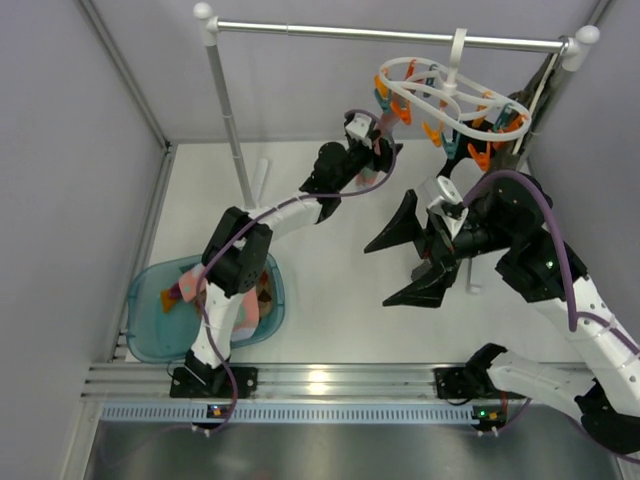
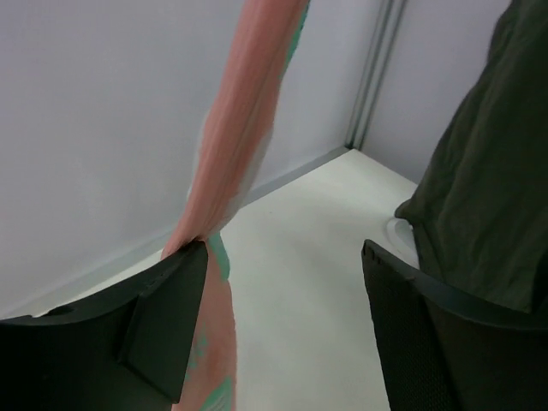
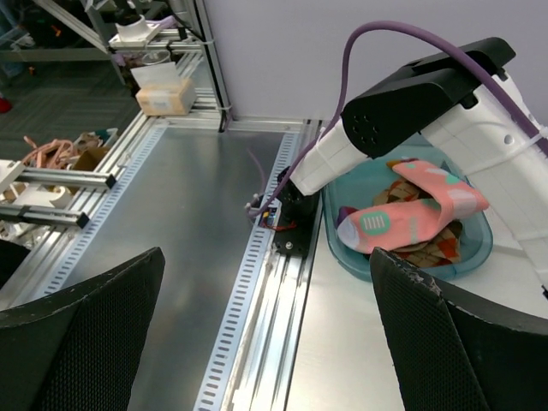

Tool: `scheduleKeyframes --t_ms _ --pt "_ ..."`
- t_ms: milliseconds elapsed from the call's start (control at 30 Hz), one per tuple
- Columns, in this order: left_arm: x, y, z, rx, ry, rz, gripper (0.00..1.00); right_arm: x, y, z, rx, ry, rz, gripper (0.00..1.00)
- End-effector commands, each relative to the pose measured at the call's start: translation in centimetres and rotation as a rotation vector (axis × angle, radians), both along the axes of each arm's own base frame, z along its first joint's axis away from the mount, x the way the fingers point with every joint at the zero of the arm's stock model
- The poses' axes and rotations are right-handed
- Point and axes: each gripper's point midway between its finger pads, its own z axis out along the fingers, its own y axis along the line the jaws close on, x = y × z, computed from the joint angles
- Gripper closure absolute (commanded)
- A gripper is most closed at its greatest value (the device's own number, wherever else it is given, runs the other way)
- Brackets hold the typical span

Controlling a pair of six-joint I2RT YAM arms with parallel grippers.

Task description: Remove the socks clipped to the hanger

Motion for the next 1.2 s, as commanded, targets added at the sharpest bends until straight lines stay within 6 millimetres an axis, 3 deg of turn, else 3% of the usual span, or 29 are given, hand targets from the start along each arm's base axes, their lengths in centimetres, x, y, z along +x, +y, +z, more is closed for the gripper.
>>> scheduleKeyframes --t_ms 0,100,167,200,233,267,300,533,700,900,967,1033,1067,1133,1167 --pt "0.4 -2.0 3.1 -0.033 -0.135 -0.109 0.28 -0.6 -0.7 -0.2 0.017 -0.037 -0.039 0.01" --pt "2.6 -2.4 2.4 -0.041 -0.154 -0.056 0.4 -1.2 -1.2 -1.1 0.034 -0.045 -0.054 0.01" --pt "3.8 -2.4 2.0 -0.026 -0.178 -0.017 0.41 -1.6 -1.7 -1.9 0.037 -0.045 -0.061 0.0" --pt "4.5 -2.2 2.6 -0.028 -0.2 0.019 0.4 -1.8 -1.8 -2.2 0.038 -0.045 -0.061 0.01" --pt "5.2 -1.9 1.8 -0.005 -0.21 0.053 0.34 -2.1 -2.1 -2.7 0.036 -0.046 -0.061 0.01" --pt "5.6 -1.6 1.8 -0.01 -0.208 0.074 0.17 -2.2 -2.2 -2.9 0.035 -0.048 -0.064 0.0" --pt "5.9 -1.4 1.9 0.021 -0.241 0.092 0.11 -2.3 -2.3 -3.1 0.033 -0.046 -0.064 0.0" --pt "6.0 -0.6 0.8 0.118 -0.283 0.115 0.09 -1.8 -2.5 -4.4 0.029 -0.038 -0.125 0.0" --pt "6.2 -1.0 0.9 0.084 -0.278 0.043 0.07 -1.5 -2.3 -4.6 0.02 -0.031 -0.126 0.01" --pt "2.7 -3.5 1.9 -0.011 -0.241 -0.213 0.13 -1.0 -2.2 -4.7 0.019 -0.03 -0.143 0.0" --pt "2.2 -3.8 3.2 -0.057 -0.262 -0.247 0.16 -0.9 -2.1 -4.6 0.019 -0.023 -0.157 0.0" --pt "2.5 -4.0 3.2 -0.077 -0.253 -0.248 0.19 -1.0 -2.3 -4.4 0.022 -0.023 -0.165 0.01" --pt "2.9 -3.9 4.1 -0.096 -0.264 -0.228 0.32 -1.0 -2.4 -4.4 0.022 -0.018 -0.171 0.01" --pt "3.4 -3.6 4.6 -0.11 -0.266 -0.195 0.48 -1.2 -2.7 -4.1 0.035 -0.028 -0.182 0.01" --pt "3.8 -3.2 4.5 -0.116 -0.256 -0.163 0.62 -1.0 -2.7 -4.1 0.037 -0.027 -0.2 0.0"
